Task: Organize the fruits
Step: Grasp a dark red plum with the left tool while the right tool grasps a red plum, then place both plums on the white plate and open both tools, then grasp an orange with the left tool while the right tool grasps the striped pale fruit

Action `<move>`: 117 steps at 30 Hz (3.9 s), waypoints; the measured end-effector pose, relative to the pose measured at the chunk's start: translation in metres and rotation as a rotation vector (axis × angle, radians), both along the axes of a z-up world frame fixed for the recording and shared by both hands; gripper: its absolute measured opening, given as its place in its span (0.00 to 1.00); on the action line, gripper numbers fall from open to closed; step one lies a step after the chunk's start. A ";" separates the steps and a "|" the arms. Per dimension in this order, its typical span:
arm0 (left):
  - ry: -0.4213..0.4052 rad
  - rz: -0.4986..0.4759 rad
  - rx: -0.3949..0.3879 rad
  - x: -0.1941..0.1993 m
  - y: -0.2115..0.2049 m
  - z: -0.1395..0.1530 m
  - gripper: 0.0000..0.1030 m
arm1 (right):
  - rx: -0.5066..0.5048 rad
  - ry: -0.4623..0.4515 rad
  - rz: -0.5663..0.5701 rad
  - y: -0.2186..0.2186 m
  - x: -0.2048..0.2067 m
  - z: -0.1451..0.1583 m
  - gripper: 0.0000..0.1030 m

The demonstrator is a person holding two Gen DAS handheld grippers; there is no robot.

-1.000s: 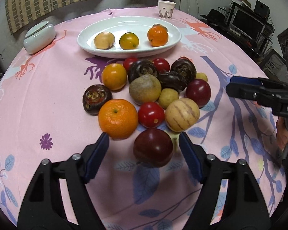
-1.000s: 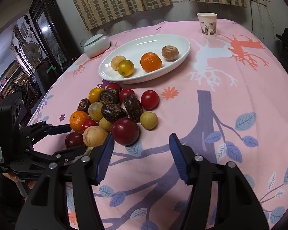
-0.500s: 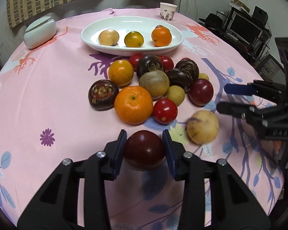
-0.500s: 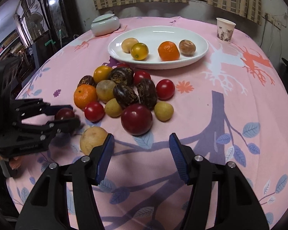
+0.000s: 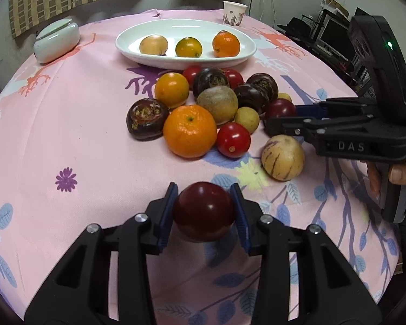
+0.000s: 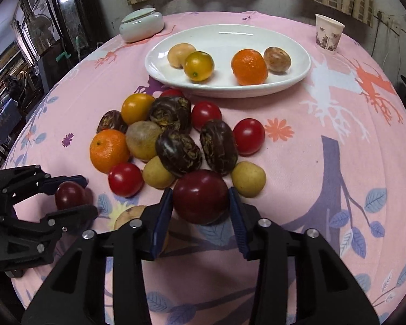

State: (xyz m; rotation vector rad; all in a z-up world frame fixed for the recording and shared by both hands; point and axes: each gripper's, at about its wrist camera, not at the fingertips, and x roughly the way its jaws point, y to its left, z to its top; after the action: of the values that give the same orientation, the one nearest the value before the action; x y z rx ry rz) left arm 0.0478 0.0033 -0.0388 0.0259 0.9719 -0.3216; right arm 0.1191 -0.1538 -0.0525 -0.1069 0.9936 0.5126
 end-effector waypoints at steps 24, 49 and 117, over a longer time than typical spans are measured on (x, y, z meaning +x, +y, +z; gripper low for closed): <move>-0.162 0.058 -0.040 0.029 0.018 0.101 0.38 | 0.118 -0.210 0.013 -0.053 -0.021 0.104 0.39; -0.074 0.155 -0.010 0.218 -0.003 0.047 0.39 | 0.086 -0.154 -0.012 0.010 0.154 0.047 0.39; -0.003 0.158 0.041 0.021 0.024 0.020 0.77 | -0.013 -0.071 0.108 0.018 -0.047 -0.003 0.41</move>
State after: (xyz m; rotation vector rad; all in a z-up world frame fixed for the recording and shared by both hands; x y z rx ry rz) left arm 0.0688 0.0273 -0.0187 -0.0136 0.9716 -0.1565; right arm 0.0716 -0.1357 -0.0560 -0.1897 0.9251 0.5974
